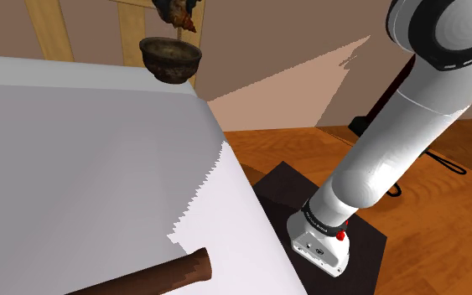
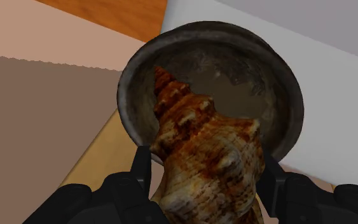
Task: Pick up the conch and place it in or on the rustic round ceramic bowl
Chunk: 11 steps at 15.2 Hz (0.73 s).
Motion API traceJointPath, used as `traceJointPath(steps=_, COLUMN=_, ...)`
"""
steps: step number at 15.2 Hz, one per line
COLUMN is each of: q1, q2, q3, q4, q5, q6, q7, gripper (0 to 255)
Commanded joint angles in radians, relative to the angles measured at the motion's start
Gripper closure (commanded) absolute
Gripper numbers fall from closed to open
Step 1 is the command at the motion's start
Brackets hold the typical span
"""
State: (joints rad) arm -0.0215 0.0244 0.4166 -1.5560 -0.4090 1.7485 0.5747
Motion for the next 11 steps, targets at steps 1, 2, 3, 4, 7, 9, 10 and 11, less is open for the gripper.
traceJointPath(steps=1, q1=-0.012, q2=0.055, q3=-0.013, q4=0.059, q5=-0.017, q6=0.003, q7=-0.028, gripper=255)
traceJointPath(steps=2, q1=-0.019, q2=0.099, q3=-0.021, q4=0.11, q5=-0.03, q6=0.0, q7=-0.049, gripper=255)
traceJointPath(steps=3, q1=-0.021, q2=0.095, q3=-0.022, q4=0.092, q5=-0.029, q6=0.014, q7=-0.045, gripper=255)
traceJointPath(steps=4, q1=-0.022, q2=0.091, q3=-0.023, q4=0.074, q5=-0.028, q6=0.028, q7=-0.041, gripper=255)
traceJointPath(steps=7, q1=-0.027, q2=0.081, q3=-0.025, q4=0.022, q5=-0.027, q6=0.07, q7=-0.028, gripper=255)
traceJointPath(steps=9, q1=-0.029, q2=0.076, q3=-0.027, q4=-0.011, q5=-0.027, q6=0.096, q7=-0.02, gripper=255)
traceJointPath(steps=10, q1=-0.03, q2=0.074, q3=-0.027, q4=-0.026, q5=-0.028, q6=0.109, q7=-0.015, gripper=255)
traceJointPath(steps=11, q1=-0.031, q2=0.072, q3=-0.028, q4=-0.041, q5=-0.029, q6=0.122, q7=-0.011, gripper=255)
